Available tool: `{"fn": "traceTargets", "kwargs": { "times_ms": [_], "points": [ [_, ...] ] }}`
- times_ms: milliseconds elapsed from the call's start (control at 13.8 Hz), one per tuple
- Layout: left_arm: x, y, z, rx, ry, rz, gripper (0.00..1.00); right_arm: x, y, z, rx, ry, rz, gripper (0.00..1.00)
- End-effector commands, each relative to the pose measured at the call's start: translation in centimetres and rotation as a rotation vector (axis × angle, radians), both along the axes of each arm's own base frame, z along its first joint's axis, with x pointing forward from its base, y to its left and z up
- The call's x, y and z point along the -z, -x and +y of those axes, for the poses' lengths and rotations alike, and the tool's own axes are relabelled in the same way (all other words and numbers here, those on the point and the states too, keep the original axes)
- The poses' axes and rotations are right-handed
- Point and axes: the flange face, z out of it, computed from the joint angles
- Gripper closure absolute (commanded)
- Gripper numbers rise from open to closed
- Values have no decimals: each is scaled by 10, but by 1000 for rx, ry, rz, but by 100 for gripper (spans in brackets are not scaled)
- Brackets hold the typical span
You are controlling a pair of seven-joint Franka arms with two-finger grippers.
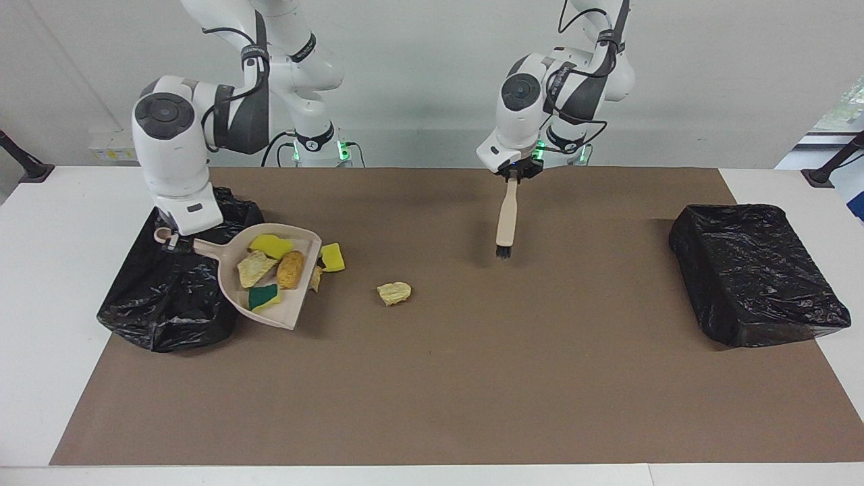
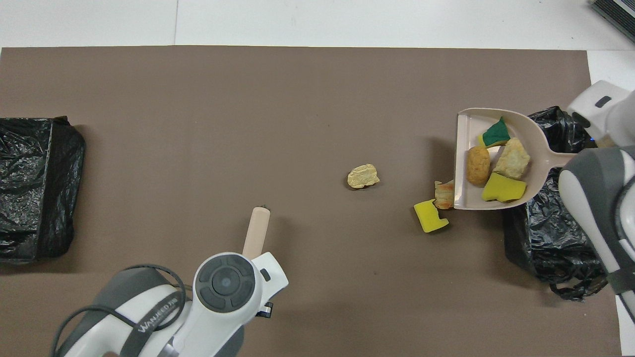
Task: Sweep and dump trash in bin
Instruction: 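Carry the dustpan to the black bag nearest the right gripper, then tip the dustpan over the bag with the right gripper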
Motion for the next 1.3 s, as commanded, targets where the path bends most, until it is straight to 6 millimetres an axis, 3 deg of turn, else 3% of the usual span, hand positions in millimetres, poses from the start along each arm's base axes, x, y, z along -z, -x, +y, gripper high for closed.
{"fn": "traceTargets", "kwargs": {
  "times_ms": [0,217,435,580,725,870,1014,1232],
  "points": [
    [-2,45,-11,-112,13,-29,100,-22,6,-44,-18,16,-1,100],
    [7,76,-15,-213,36,58,100,-44,29,-91,-33,91,29,100],
    [20,91,-18,-241,88,67,100,-49,49,-102,-45,249,109,100],
    [31,107,-25,-221,97,77,100,-45,64,-101,-43,355,134,100],
    [37,110,-26,-222,104,76,100,-20,81,-99,63,454,109,100],
    [41,116,-30,-227,122,81,100,-2,84,-95,32,519,90,100],
    [43,118,-28,-224,118,84,100,-11,81,-83,24,539,102,100],
    [51,131,-29,-216,110,108,100,-52,83,-78,-3,542,120,100]
  ]
}}
